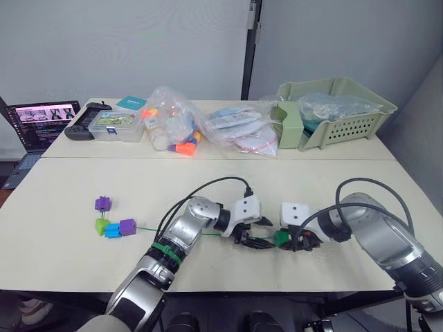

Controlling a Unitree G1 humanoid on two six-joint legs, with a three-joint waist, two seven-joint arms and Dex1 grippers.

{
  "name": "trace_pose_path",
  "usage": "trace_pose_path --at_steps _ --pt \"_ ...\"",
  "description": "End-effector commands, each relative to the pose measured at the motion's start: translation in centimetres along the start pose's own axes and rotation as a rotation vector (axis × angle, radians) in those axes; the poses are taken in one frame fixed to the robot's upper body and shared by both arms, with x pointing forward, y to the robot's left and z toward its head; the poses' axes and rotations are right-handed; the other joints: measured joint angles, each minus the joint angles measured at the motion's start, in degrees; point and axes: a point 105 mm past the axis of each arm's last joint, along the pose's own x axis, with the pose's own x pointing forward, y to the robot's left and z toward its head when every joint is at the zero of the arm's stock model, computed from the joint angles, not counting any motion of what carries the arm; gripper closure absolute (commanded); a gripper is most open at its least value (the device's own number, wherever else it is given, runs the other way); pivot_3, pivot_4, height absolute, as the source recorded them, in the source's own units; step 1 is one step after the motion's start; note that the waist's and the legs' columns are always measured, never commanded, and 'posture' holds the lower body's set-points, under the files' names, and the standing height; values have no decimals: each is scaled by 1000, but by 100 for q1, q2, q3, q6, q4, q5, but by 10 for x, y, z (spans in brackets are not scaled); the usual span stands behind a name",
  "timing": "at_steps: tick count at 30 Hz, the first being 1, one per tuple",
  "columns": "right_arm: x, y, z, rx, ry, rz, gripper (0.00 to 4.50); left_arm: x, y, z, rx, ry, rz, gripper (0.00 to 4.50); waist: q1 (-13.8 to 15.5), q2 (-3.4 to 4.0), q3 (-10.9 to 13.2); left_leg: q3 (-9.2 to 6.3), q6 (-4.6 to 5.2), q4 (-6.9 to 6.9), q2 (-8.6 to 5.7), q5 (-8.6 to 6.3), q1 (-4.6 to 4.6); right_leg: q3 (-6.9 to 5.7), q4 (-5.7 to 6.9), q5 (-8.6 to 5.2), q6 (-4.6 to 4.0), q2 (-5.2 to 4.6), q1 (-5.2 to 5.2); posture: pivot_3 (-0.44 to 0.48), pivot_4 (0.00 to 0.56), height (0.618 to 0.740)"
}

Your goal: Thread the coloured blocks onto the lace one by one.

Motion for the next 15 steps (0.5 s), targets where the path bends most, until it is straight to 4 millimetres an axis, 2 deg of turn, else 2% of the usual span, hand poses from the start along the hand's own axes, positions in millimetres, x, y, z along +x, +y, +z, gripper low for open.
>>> trace_pose_path --at_steps 1,3,4,11,15 --pt "-16 -1 8 1 -43 -17 929 -5 2 5 15 -19 21 0 17 0 0 -1 0 0 0 0 -2 0 -1 0 0 0 -1 0 150 737" --pt "-27 0 3 18 -30 -26 216 -4 1 5 18 -21 18 0 47 0 0 0 0 0 -3 0 -5 0 -2 0 0 -4 -2 0 150 737" --pt "-33 -1 1 26 -24 -35 57 -2 -1 7 21 -26 13 0 78 0 0 -2 0 1 -6 0 -8 -1 -2 0 0 -7 -2 0 150 737" --pt "-57 -1 -7 75 -12 -106 57 20 -4 14 108 -49 -2 0 120 0 0 -1 0 3 -9 0 -12 0 -11 0 1 -11 -1 0 150 737" --pt "-64 4 -12 109 -16 -128 57 31 -3 21 147 -72 -1 0 115 -1 1 -1 0 3 -9 0 -12 0 -11 0 0 -10 -1 0 150 737"
